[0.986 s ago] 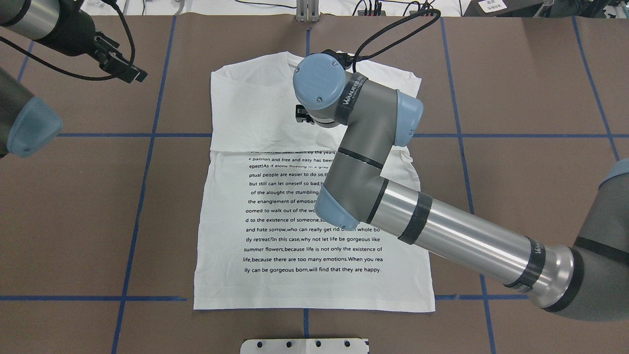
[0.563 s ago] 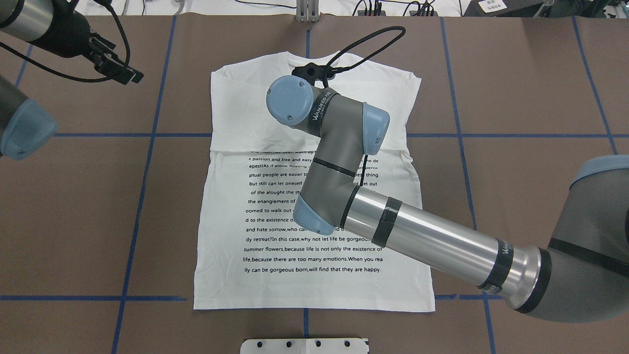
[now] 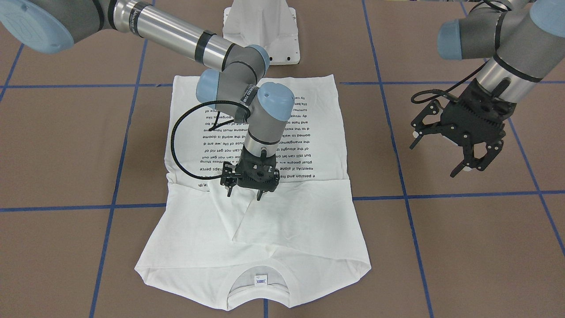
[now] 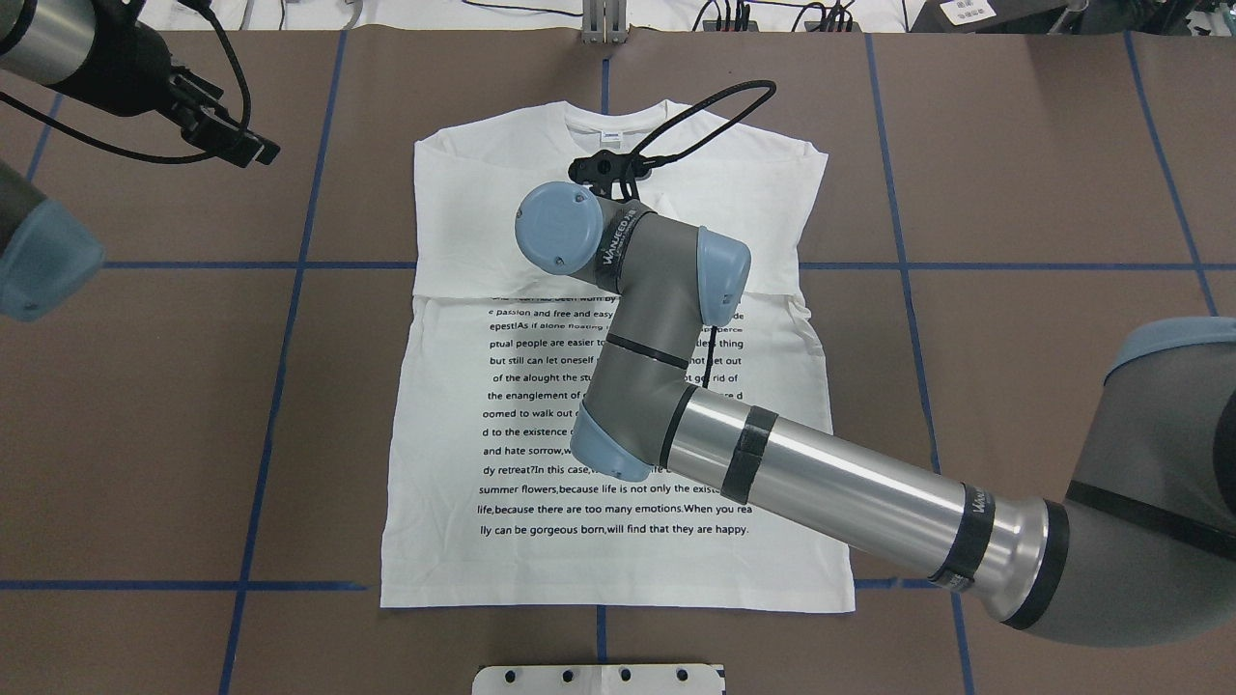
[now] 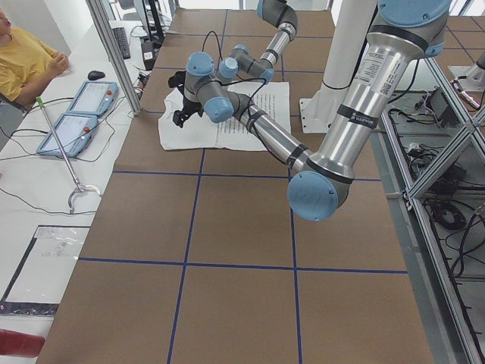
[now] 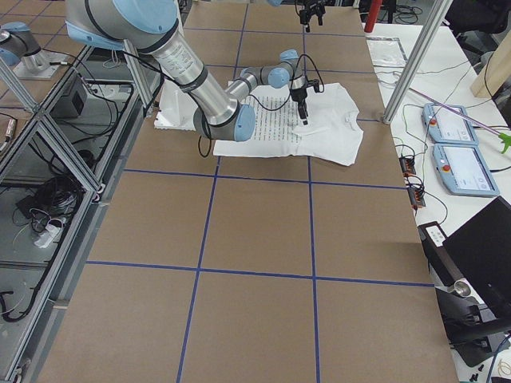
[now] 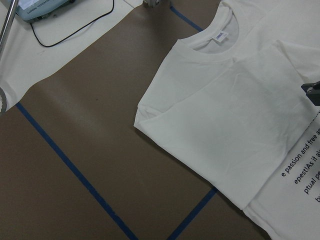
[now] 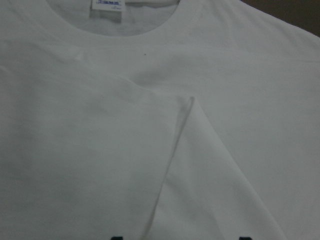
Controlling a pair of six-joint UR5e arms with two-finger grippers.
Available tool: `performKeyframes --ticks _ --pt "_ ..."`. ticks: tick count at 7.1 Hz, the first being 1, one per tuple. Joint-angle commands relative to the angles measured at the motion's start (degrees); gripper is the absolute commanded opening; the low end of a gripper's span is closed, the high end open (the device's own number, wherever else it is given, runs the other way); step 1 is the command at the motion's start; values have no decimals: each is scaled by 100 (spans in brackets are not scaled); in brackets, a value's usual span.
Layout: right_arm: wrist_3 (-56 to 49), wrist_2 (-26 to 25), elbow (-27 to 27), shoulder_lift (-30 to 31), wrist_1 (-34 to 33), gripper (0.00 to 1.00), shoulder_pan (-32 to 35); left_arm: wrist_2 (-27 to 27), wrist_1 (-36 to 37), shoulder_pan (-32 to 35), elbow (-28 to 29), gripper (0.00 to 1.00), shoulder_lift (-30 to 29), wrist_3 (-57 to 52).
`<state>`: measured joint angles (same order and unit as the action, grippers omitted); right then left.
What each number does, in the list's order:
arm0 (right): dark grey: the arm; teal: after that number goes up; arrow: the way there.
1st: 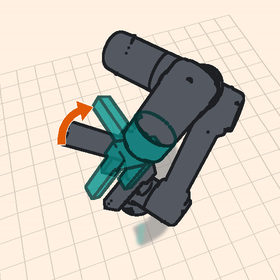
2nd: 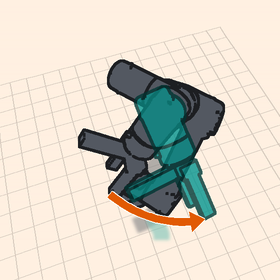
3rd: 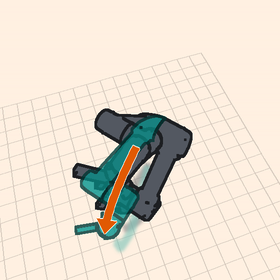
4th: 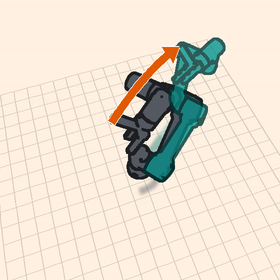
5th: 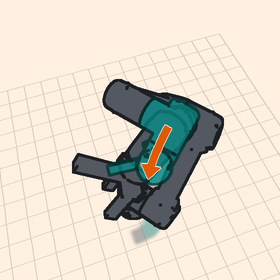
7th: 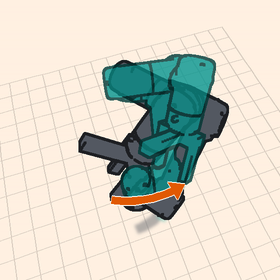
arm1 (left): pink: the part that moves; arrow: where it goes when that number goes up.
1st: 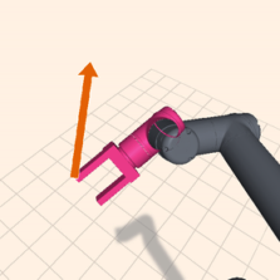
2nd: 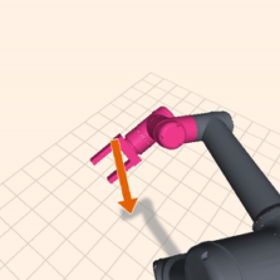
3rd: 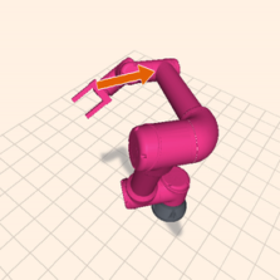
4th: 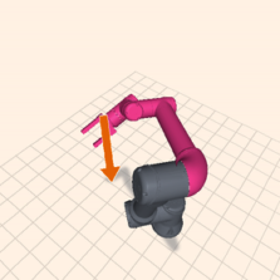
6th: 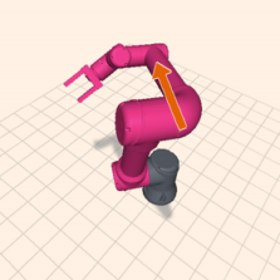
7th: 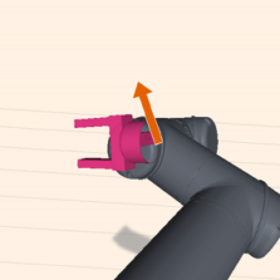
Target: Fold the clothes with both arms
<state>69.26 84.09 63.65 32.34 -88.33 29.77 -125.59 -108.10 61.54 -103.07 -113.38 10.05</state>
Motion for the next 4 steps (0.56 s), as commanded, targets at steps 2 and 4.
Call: performKeyframes --ticks 2,4 --pt "-44 -6 -10 -8 -9 45 -7 0 0 -1 -3 100 0 23" --pt "-202 -6 -1 -8 -35 0 2 0 0 -10 -3 100 0 41"
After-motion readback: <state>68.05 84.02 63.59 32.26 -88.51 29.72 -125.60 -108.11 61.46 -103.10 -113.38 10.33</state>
